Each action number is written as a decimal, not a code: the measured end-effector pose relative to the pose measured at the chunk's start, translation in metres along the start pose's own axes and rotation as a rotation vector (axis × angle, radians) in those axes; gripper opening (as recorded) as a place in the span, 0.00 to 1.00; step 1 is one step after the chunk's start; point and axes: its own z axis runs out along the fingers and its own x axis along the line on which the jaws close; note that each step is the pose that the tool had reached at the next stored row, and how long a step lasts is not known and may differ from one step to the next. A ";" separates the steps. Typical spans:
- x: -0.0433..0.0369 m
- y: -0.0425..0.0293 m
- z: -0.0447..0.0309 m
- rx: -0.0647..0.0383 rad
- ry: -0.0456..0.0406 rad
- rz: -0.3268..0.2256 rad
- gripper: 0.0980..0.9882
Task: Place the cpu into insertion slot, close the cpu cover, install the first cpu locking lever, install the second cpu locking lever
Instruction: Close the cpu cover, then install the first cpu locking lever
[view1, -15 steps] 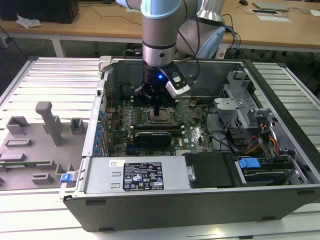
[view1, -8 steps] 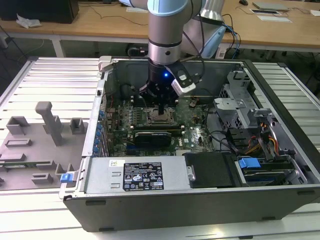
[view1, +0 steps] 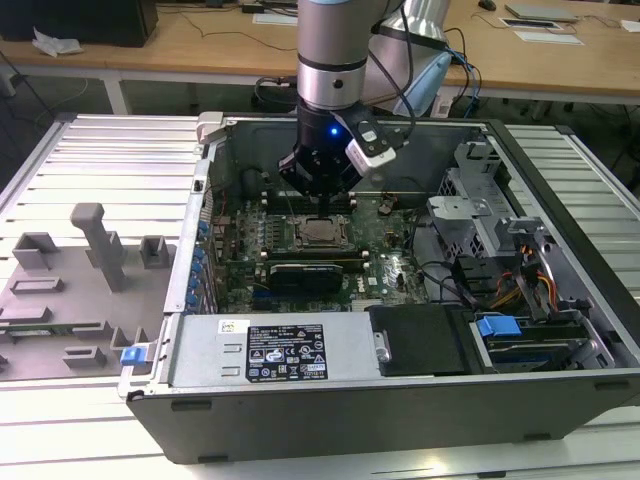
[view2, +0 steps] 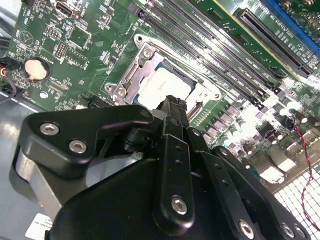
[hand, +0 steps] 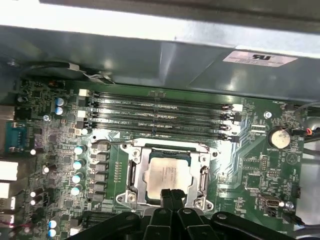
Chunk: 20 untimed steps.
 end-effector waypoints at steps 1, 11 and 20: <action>0.0000 0.0000 0.0000 0.000 0.0000 0.000 0.01; 0.0000 0.0000 -0.0002 0.000 0.0001 0.000 0.01; 0.0000 0.0000 -0.0003 0.000 0.0001 0.000 0.01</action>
